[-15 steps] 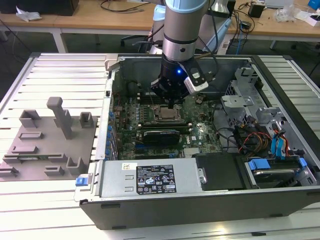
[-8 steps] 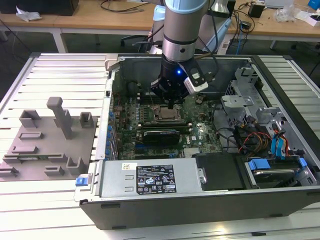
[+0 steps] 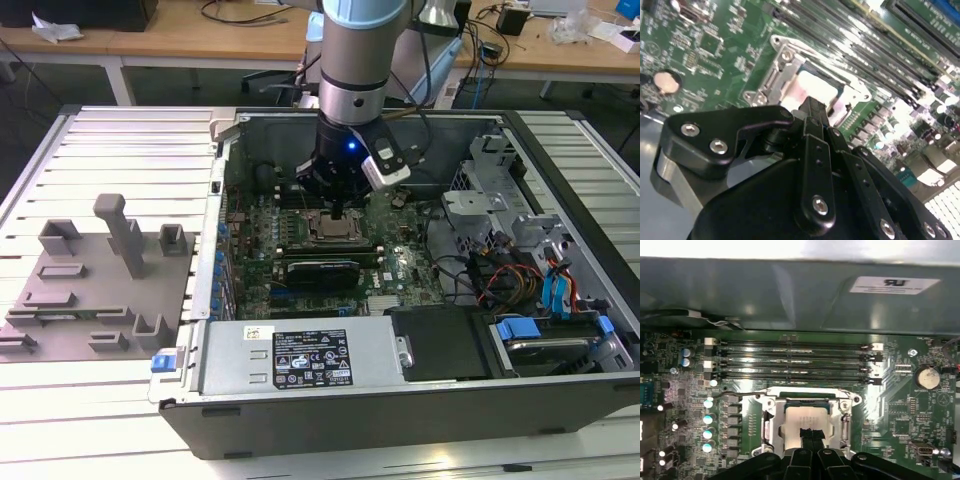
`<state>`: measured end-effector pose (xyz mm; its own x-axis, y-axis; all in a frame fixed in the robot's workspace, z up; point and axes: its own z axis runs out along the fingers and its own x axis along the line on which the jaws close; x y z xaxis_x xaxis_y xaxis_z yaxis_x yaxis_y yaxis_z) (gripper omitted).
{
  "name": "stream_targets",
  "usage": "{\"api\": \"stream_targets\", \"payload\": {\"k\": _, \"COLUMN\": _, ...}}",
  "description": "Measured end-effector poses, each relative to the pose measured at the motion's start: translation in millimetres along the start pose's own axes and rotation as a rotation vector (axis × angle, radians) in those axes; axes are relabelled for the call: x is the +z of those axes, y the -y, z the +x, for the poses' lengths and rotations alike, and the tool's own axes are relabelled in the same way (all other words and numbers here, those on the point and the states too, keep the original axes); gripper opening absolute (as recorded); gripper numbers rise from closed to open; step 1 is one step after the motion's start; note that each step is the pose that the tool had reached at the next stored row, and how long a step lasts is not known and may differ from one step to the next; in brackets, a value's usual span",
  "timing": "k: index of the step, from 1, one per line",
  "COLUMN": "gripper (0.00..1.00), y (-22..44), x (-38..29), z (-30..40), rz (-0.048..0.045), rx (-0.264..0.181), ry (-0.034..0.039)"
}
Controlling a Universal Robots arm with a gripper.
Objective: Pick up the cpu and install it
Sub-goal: 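Close the cpu cover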
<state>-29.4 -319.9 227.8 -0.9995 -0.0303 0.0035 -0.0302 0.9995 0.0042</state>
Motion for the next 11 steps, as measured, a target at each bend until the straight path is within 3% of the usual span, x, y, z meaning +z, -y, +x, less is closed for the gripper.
{"api": "stream_targets", "payload": {"k": 3, "gripper": 0.11, "y": -0.3, "x": 1.5, "z": 8.3, "rz": -0.0002, "rx": 0.000, "ry": 0.0009}}
{"api": "stream_targets", "payload": {"k": 7, "gripper": 0.11, "y": 0.0, "x": 5.2, "z": 13.8, "rz": -0.0001, "rx": 0.000, "ry": 0.0008}}
{"api": "stream_targets", "payload": {"k": 11, "gripper": 0.11, "y": -0.2, "x": 13.3, "z": 20.8, "rz": -0.0002, "rx": 0.000, "ry": 0.0008}}
